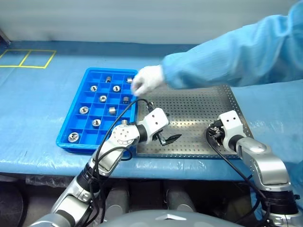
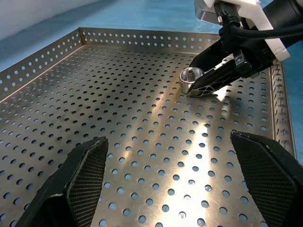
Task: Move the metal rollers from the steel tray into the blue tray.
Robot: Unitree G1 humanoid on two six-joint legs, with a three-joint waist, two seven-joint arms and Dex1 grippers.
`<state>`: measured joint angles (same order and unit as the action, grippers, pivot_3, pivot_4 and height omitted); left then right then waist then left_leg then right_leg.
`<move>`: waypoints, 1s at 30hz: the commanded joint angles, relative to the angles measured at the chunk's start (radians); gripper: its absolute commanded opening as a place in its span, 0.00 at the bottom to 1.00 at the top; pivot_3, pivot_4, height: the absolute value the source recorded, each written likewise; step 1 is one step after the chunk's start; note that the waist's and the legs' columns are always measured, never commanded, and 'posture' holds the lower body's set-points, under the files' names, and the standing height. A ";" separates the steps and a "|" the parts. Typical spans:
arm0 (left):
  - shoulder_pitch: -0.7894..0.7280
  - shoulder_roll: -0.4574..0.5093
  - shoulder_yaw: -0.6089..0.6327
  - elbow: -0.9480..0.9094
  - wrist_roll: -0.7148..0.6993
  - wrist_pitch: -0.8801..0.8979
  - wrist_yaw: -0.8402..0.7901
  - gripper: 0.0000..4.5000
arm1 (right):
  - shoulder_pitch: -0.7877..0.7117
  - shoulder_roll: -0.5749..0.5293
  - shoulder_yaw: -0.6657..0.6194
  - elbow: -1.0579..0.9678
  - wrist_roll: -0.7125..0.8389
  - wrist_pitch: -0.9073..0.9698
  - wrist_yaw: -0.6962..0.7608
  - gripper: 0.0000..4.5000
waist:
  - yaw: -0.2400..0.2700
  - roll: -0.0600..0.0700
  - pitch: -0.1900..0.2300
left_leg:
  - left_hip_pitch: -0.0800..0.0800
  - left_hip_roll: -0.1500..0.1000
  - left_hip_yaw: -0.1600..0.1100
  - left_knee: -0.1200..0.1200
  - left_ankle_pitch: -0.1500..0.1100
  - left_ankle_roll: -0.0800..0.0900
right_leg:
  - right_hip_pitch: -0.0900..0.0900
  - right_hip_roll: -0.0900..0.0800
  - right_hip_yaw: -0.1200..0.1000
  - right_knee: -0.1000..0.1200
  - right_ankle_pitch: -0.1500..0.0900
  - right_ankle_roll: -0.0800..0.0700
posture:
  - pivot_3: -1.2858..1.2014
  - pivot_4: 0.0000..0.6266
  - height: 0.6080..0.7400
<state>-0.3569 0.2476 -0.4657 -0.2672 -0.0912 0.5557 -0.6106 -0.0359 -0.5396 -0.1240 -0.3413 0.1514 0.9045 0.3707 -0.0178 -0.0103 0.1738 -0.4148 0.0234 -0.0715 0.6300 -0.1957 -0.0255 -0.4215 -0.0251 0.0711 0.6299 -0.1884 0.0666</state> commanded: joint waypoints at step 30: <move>0.300 0.291 0.359 -0.611 0.114 0.466 0.261 1.00 | -0.255 0.159 0.337 -0.101 0.161 -0.112 0.201 0.38 | 0.045 -0.002 0.001 | 0.001 0.001 -0.003 -0.002 0.000 0.000 | 0.000 0.001 -0.003 0.001 -0.001 -0.001 | 0.64 0.24 1.00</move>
<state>-0.0643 0.5288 -0.1352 -0.8113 0.0083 0.9936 -0.3662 -0.2619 -0.3895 0.1982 -0.4288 0.3007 0.8173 0.5569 0.0270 -0.0119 0.1747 -0.4138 0.0246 -0.0745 0.6277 -0.1957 -0.0256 -0.4212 -0.0242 0.0685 0.6302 -0.1892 0.0653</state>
